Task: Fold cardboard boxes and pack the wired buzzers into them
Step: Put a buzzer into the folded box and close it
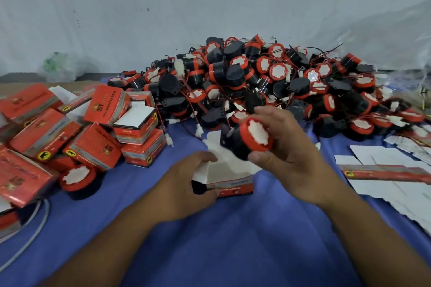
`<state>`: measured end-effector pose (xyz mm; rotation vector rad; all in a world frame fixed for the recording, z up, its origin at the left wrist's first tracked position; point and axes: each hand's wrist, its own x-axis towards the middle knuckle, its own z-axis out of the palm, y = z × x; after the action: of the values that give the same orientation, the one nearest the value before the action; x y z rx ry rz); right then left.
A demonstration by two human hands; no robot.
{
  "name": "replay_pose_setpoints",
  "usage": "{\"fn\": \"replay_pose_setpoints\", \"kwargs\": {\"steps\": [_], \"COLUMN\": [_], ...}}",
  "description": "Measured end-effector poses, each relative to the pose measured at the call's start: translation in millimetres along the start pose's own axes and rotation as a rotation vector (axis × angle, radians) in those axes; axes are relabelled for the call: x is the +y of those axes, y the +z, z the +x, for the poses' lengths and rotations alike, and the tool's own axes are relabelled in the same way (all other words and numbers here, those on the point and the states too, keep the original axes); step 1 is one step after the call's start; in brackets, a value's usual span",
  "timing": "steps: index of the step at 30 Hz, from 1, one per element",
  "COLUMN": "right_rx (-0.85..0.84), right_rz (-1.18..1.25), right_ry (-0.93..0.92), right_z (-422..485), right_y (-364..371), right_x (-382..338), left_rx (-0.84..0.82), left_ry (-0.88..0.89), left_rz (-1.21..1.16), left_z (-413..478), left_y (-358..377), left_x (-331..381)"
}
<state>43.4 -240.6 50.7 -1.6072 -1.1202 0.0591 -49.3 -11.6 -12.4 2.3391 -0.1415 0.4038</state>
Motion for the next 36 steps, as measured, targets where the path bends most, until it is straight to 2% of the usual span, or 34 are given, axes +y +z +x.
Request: {"fn": "replay_pose_setpoints", "kwargs": {"steps": [4, 13, 20, 24, 31, 36], "right_rx": [-0.185, -0.279, -0.202, -0.189, -0.12, -0.099], "right_rz": [-0.366, -0.651, -0.628, -0.636, -0.634, -0.648], "right_ry": [0.045, -0.027, -0.034, -0.027, -0.036, -0.025], "right_z": [-4.3, -0.4, -0.7, 0.5, 3.3, 6.3], "right_y": [-4.4, -3.0, 6.7, 16.6, 23.7, 20.2], "right_x": [13.8, 21.7, 19.3, 21.9, 24.4, 24.9], "left_rx": [0.0, 0.051, 0.194, 0.315, 0.447, 0.413], "left_ry": [0.011, 0.007, 0.008, 0.038, 0.342, 0.248], "left_rz": [-0.013, -0.03, -0.054, 0.026, 0.359, 0.221], "left_z": [1.3, 1.6, 2.7, 4.8, 10.9, 9.2], "left_y": [0.8, 1.6, 6.1, 11.3, 12.1, 8.3], "left_x": [1.3, 3.2, 10.6, 13.4, 18.2, 23.4]}}
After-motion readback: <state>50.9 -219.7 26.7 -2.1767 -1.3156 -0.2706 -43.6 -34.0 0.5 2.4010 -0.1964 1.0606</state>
